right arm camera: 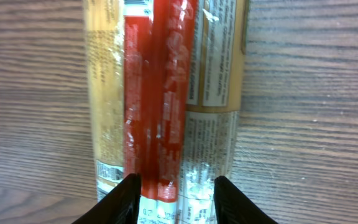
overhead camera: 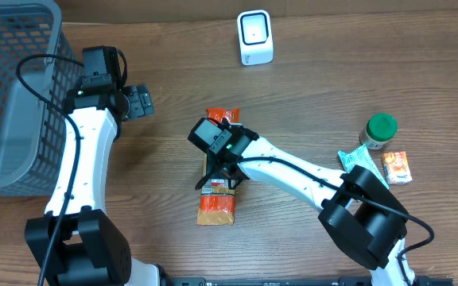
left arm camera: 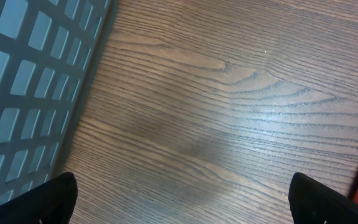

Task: Scan the item barcode
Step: 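Lower the right gripper and pinch the pasta packet's red strip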

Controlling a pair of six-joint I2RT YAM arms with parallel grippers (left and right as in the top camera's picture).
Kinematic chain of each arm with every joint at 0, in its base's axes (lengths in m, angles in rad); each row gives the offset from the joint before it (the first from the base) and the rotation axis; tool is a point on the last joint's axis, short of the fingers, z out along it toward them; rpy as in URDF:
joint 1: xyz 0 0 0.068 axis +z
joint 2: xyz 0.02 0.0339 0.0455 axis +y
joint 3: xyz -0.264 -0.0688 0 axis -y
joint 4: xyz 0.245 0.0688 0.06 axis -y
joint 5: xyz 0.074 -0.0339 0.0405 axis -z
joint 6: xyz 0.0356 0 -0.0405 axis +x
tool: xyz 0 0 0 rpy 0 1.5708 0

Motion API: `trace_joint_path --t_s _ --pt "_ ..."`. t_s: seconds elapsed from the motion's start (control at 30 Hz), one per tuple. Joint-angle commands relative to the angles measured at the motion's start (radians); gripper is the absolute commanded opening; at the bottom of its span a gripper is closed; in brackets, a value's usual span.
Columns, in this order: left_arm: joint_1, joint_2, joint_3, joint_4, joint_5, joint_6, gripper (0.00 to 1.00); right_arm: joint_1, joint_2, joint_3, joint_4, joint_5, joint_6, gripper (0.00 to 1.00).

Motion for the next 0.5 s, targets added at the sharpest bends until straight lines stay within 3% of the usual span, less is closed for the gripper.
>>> trace_joint_path --t_s 0.0,0.47 --pt "-0.002 0.001 0.016 0.000 -0.006 -0.003 1.00 0.012 -0.006 0.042 0.005 0.014 -0.023 0.43" --pt "-0.002 0.001 0.016 0.000 -0.006 -0.003 1.00 0.058 0.013 -0.004 0.037 0.085 -0.018 0.49"
